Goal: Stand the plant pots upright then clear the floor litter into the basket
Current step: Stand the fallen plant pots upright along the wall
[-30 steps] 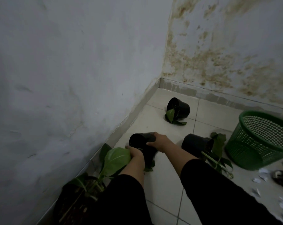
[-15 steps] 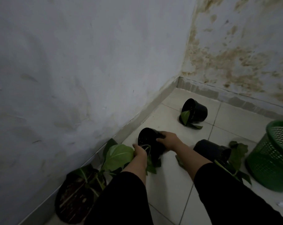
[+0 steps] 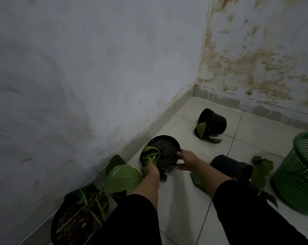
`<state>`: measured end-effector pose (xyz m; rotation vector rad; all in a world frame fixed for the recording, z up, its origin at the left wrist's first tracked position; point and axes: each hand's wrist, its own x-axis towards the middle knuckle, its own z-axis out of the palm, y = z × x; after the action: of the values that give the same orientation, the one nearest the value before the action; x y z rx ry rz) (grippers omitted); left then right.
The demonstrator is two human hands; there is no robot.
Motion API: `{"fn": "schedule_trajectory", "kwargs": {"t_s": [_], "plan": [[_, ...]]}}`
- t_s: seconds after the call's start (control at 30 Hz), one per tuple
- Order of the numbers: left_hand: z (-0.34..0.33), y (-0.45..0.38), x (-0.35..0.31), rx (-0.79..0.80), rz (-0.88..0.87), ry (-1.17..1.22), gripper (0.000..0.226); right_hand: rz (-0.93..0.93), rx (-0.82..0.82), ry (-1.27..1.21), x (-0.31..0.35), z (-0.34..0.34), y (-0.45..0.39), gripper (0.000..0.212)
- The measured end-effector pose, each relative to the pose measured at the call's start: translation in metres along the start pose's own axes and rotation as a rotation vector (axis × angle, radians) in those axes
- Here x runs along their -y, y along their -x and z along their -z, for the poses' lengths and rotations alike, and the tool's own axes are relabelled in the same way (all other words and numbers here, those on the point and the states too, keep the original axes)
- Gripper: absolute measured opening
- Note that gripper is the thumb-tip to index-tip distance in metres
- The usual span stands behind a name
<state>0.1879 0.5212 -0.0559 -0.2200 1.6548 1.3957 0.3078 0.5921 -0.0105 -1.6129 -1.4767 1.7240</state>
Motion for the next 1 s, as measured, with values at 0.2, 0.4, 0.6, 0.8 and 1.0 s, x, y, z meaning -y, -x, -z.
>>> {"fn": "schedule_trajectory", "kwargs": {"t_s": [0.2,0.4,0.6,0.8,1.0], "plan": [[-0.007,-0.108,0.037,-0.051,-0.074,0.042,0.088,-0.051,0.003,-0.146,0.002,-0.029,-0.026,0.027],[0.009,-0.001,-0.011,0.038,-0.099,0.098,0.057,0.024,-0.244,-0.118,-0.008,-0.032,-0.057,0.027],[0.010,0.000,-0.014,0.051,-0.053,0.233,0.065,0.193,-0.132,0.006,0.000,-0.043,-0.062,0.045],[0.017,0.016,-0.021,0.122,-0.053,0.232,0.058,0.208,-0.126,0.089,0.006,-0.055,-0.054,0.052],[0.020,0.018,-0.024,0.140,-0.031,0.193,0.060,0.202,-0.097,0.158,0.011,-0.057,-0.054,0.048]]}}
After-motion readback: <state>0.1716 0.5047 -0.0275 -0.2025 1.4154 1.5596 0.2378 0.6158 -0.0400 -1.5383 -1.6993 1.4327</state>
